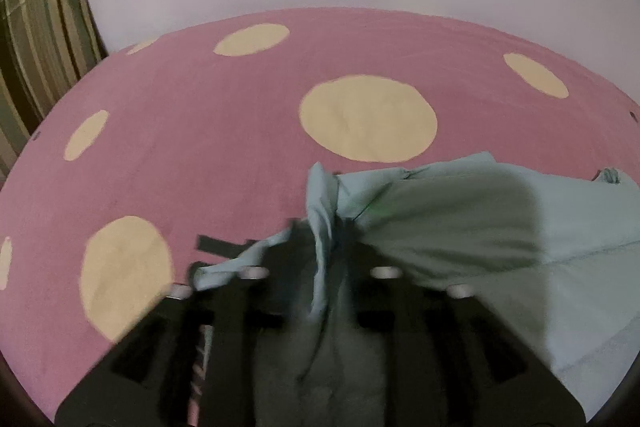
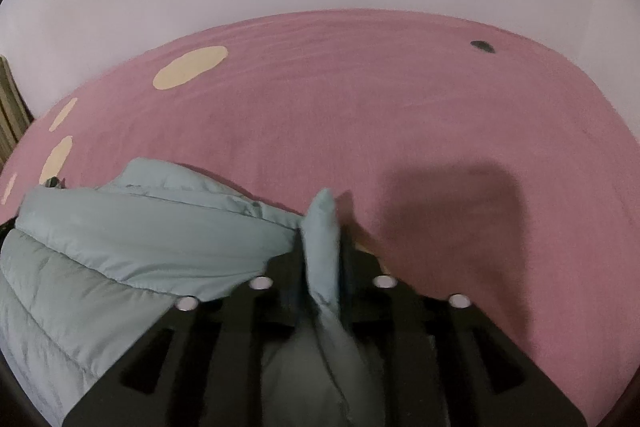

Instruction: Fold large clothes

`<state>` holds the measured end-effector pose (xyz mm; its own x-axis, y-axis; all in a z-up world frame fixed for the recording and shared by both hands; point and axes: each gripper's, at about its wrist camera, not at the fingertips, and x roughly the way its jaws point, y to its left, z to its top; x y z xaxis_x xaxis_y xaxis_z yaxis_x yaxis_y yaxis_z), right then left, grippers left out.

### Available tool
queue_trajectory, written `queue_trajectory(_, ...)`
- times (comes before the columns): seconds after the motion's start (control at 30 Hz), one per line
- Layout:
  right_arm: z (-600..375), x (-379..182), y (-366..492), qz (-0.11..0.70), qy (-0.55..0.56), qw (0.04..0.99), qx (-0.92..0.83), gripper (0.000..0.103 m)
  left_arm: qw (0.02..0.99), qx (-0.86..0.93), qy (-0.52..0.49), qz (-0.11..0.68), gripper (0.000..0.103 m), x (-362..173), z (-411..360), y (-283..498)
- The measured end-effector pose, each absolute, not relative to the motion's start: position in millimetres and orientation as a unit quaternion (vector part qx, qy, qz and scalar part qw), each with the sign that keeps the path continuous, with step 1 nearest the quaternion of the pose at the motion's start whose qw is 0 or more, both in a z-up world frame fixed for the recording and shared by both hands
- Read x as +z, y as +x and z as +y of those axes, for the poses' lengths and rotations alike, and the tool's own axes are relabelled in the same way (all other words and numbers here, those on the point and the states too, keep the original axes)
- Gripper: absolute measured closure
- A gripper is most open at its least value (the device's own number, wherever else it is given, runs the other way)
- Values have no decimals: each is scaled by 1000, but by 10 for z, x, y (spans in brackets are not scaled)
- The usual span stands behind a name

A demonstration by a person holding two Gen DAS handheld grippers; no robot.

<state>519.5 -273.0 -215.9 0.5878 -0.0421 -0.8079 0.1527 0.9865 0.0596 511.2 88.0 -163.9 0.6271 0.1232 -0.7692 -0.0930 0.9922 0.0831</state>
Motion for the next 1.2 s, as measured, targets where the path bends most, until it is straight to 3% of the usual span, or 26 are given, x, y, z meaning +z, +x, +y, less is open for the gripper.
queue_trajectory(0.03, -2729, -2107, 5174, 449, 62, 889, -60, 59, 907, 61, 9, 416, 53, -1544, 912, 5040)
queue_trajectory(0.07, -2741, -2007, 5105, 438, 72, 894, -64, 51, 911, 62, 3, 407, 53, -1469, 928, 4988)
queue_trajectory(0.1, -2734, -1935, 5056, 429, 78, 898, -66, 49, 915, 64, -5, 398, 52, -1356, 940, 4922)
queue_trajectory(0.3, -2162, -1521, 4799, 386, 75, 919, -13, 49, 931, -3, -44, 361, 49, -933, 506, 4581)
queue_trajectory(0.53, -1386, -1836, 4902, 410, 35, 910, 40, 49, 916, -45, -23, 397, 48, -1322, -264, 4635)
queue_trajectory(0.87, -1235, -2345, 4950, 431, 17, 902, 19, 48, 907, -3, 11, 421, 47, -1895, -369, 4829)
queue_trajectory(1.2, -1749, -1791, 4607, 389, 52, 920, -13, 47, 920, -4, -28, 391, 47, -1372, 156, 4395)
